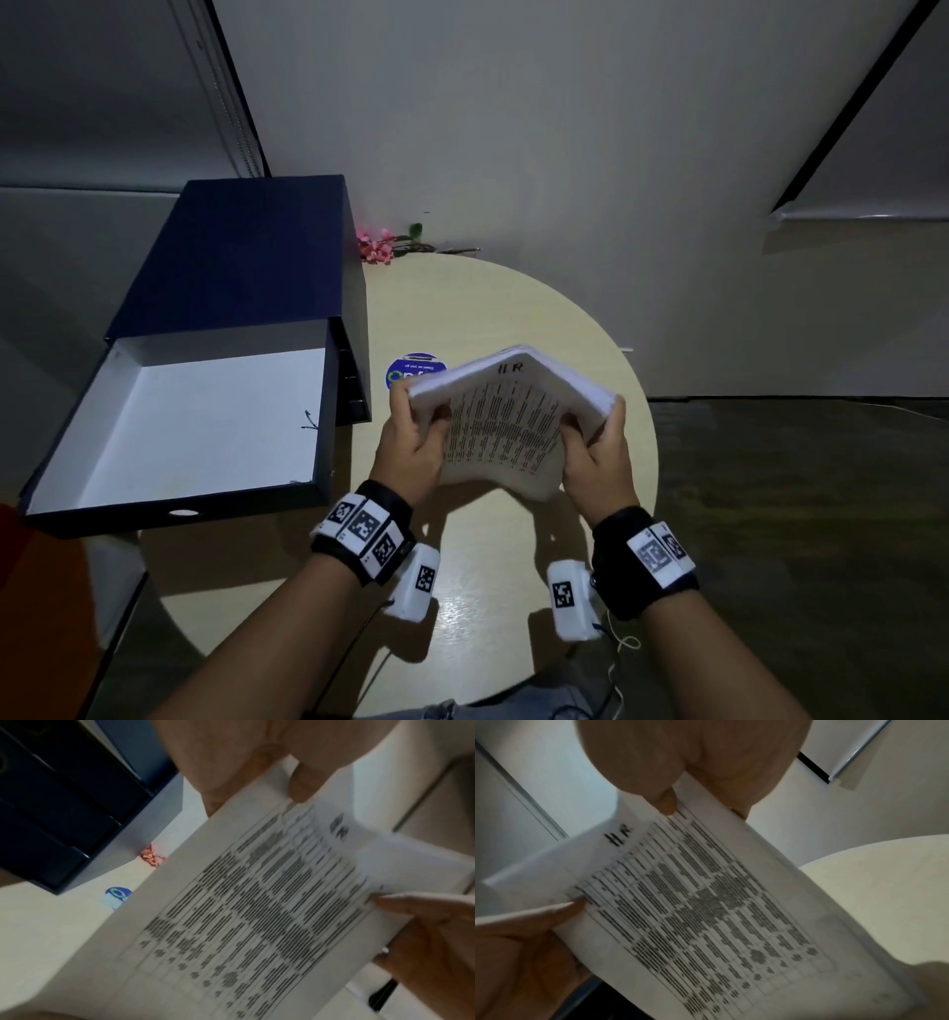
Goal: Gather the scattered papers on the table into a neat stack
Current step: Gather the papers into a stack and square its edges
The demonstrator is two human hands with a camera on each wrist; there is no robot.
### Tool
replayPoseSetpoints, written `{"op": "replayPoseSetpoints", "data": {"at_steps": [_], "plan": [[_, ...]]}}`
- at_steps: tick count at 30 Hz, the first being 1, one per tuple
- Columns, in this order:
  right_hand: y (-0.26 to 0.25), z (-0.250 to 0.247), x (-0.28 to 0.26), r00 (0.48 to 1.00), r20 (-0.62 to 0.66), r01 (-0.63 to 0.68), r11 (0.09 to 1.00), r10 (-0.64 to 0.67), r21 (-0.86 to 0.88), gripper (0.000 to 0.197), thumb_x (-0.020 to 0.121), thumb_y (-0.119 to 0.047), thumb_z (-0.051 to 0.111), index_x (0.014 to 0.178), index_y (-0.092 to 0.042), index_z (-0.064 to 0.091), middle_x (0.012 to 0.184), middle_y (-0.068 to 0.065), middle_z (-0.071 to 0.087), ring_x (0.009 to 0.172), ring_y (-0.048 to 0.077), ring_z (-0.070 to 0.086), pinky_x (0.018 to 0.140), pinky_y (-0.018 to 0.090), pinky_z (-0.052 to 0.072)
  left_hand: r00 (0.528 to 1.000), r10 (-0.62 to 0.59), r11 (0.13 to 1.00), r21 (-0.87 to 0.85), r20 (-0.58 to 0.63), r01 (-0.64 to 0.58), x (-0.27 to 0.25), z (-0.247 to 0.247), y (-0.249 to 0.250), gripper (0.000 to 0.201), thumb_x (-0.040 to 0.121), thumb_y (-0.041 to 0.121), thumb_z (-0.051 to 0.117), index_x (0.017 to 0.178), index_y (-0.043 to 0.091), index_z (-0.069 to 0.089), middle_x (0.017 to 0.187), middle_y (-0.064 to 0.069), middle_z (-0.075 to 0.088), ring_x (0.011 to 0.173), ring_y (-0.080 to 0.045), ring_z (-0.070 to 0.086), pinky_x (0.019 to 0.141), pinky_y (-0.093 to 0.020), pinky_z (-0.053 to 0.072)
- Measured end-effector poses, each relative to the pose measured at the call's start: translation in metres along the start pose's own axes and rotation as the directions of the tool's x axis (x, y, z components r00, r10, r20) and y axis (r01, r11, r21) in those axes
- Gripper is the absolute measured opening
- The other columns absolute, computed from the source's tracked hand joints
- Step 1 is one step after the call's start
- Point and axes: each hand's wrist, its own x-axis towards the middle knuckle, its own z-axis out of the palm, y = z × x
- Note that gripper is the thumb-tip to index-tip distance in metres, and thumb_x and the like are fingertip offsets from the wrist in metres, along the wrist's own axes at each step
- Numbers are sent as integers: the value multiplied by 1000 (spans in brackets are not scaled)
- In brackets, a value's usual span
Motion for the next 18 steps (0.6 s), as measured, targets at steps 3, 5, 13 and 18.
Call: {"op": "replayPoseSetpoints", "data": {"at_steps": [3, 5, 13, 18], "plan": [[4, 0, -1, 998, -12, -68, 998, 68, -2, 44, 99, -12, 52, 108, -54, 41, 111, -5, 65, 105, 11, 64, 92, 51, 55, 999, -31, 999, 6, -29, 32, 0, 1, -7, 45, 87, 23, 56, 126, 23, 35, 110, 0, 62, 102, -16, 61, 93, -47, 51], [3, 0, 2, 996, -9, -89, 996, 89, -6, 44, 99, -9, 52, 109, -50, 41, 112, -5, 65, 106, 13, 64, 94, 51, 54, 999, -40, 999, -17, -31, 39, 2, 4, -6, 44, 84, 22, 54, 125, 23, 37, 107, 4, 63, 101, -11, 61, 91, -43, 52], [5, -1, 1, 998, -28, -55, 998, 56, 37, 56, 99, -5, 53, 116, -55, 33, 112, -16, 58, 99, -13, 59, 84, 20, 54, 997, 22, 999, 35, -76, -20, 3, 7, -5, 41, 91, 20, 59, 124, 28, 36, 109, 6, 61, 102, -8, 61, 89, -37, 54], [20, 4, -7, 987, 50, -150, 989, 150, -5, 45, 98, 1, 48, 121, -34, 34, 107, -17, 58, 91, -20, 57, 73, 9, 49, 989, -145, 985, 98, 16, 143, 4, 0, -27, 59, 94, 12, 56, 142, 27, 26, 117, 2, 58, 112, -22, 57, 94, -37, 48]]}}
